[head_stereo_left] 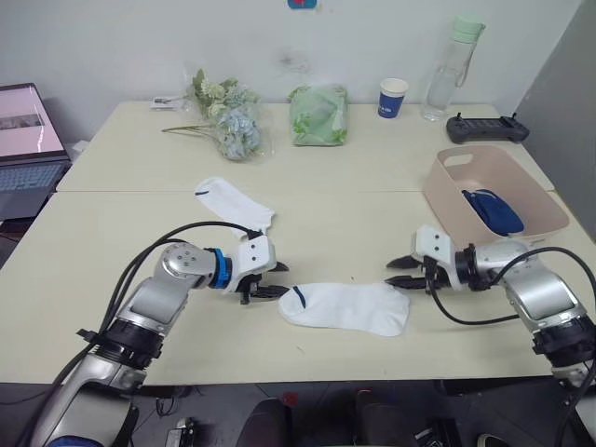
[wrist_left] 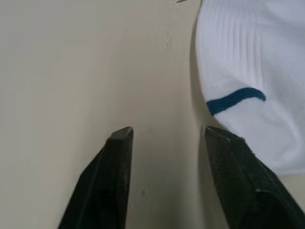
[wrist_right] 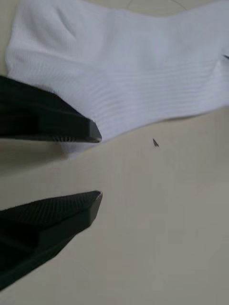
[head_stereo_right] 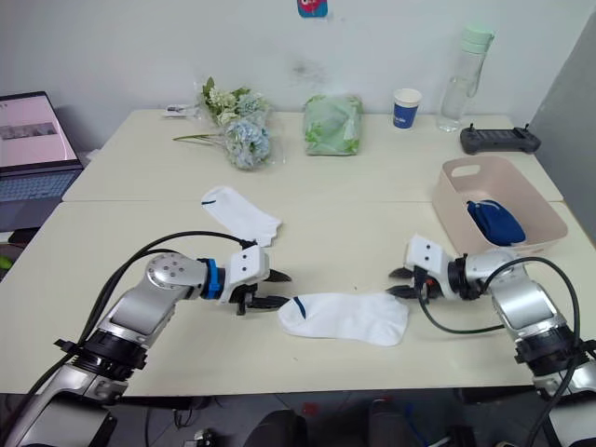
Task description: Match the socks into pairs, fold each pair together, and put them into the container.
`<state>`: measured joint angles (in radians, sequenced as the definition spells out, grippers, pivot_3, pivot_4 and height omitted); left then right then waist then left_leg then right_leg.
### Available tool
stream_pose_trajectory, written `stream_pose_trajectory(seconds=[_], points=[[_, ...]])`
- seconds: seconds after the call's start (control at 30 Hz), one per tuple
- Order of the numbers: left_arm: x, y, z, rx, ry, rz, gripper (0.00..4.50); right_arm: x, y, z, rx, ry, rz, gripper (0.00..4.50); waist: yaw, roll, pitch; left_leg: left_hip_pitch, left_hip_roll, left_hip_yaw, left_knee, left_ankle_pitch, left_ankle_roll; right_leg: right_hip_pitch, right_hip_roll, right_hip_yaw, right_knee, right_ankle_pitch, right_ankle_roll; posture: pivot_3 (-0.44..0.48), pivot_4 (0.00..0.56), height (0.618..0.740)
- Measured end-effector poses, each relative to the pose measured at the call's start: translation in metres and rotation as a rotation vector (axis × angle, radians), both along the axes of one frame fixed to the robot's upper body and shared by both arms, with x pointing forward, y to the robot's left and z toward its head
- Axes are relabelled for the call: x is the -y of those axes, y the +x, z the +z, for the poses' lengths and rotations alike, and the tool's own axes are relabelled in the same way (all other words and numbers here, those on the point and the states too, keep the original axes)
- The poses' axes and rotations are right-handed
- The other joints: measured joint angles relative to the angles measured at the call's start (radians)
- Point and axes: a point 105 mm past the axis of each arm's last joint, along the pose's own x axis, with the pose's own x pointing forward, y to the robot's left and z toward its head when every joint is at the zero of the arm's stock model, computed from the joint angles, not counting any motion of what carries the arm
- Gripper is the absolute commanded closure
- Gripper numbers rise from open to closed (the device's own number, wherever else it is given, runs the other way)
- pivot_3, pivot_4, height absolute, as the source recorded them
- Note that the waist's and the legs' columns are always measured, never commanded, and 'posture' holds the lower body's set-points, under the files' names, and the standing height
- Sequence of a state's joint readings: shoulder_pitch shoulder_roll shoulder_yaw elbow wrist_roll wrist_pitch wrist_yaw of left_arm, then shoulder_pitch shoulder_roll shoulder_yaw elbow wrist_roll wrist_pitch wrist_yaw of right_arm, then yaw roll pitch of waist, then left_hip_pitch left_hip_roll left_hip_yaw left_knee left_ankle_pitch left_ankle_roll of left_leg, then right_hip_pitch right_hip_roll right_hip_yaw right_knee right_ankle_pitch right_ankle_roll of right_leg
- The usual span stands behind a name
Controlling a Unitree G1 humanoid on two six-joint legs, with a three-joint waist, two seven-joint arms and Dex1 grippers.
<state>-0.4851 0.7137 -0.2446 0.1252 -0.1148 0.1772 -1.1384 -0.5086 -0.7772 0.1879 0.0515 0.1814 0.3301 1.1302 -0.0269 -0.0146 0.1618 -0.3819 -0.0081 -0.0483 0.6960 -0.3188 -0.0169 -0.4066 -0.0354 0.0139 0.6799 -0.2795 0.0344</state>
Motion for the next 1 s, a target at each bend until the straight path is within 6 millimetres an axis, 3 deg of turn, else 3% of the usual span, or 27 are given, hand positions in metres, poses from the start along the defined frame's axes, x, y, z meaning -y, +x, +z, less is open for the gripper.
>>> stream_pose_trajectory(seconds=[0.1,0.27,0.4,0.53,0.67,0.8,1.0], points=[[-0.006,0.005,0.016,0.07,-0.022,0.032,1.2,0.004,0.003,0.02,0.066,0.02,-0.014,2.12,0.001,0.0,0.0,0.0,0.0,-0.001,0.0,0.0,0.0,0.0,0.0,0.0,-0.001,0.0,0.0,0.0,0.15,0.74],[0.008,-0.003,0.024,0.134,-0.099,-0.007,1.2,-0.01,-0.011,0.024,0.077,0.105,0.01,2.12,0.003,0.0,0.0,-0.001,0.0,0.0,0.0,0.0,0.0,0.0,-0.001,0.0,-0.001,0.0,0.0,0.0,0.15,0.74],[0.029,-0.02,0.022,0.122,-0.22,-0.055,2.09,-0.033,-0.034,0.02,0.077,0.187,0.061,3.04,0.004,0.0,0.0,0.0,0.0,-0.001,-0.001,0.0,0.0,0.001,-0.001,0.0,-0.001,0.0,0.0,0.0,0.15,0.74],[0.04,-0.035,0.001,0.045,-0.253,-0.067,3.36,-0.046,-0.052,-0.016,0.034,0.158,0.08,4.44,0.004,0.0,0.0,0.0,0.0,0.0,0.0,0.0,0.0,0.001,-0.001,0.0,0.0,0.0,0.0,0.0,0.15,0.74],[0.039,-0.044,-0.021,0.013,-0.2,-0.058,4.46,-0.033,-0.056,-0.045,0.047,0.081,0.035,4.5,0.003,0.0,0.0,0.001,-0.001,0.0,0.0,0.0,0.0,0.002,0.0,0.0,0.0,0.0,0.0,0.0,0.15,0.74],[0.026,-0.05,-0.037,0.011,-0.136,-0.052,4.46,-0.016,-0.059,-0.058,0.031,0.051,-0.015,4.5,0.003,0.0,0.0,0.002,0.0,0.0,0.0,0.0,0.0,0.002,0.0,0.0,0.0,0.0,0.0,0.0,0.15,0.74],[0.017,-0.053,-0.037,0.061,-0.119,-0.064,4.46,0.007,-0.06,-0.058,0.038,0.066,-0.087,4.5,0.004,0.0,-0.001,0.002,0.0,0.0,0.0,0.0,0.0,0.002,0.0,0.001,0.0,0.0,0.0,0.0,0.15,0.74]])
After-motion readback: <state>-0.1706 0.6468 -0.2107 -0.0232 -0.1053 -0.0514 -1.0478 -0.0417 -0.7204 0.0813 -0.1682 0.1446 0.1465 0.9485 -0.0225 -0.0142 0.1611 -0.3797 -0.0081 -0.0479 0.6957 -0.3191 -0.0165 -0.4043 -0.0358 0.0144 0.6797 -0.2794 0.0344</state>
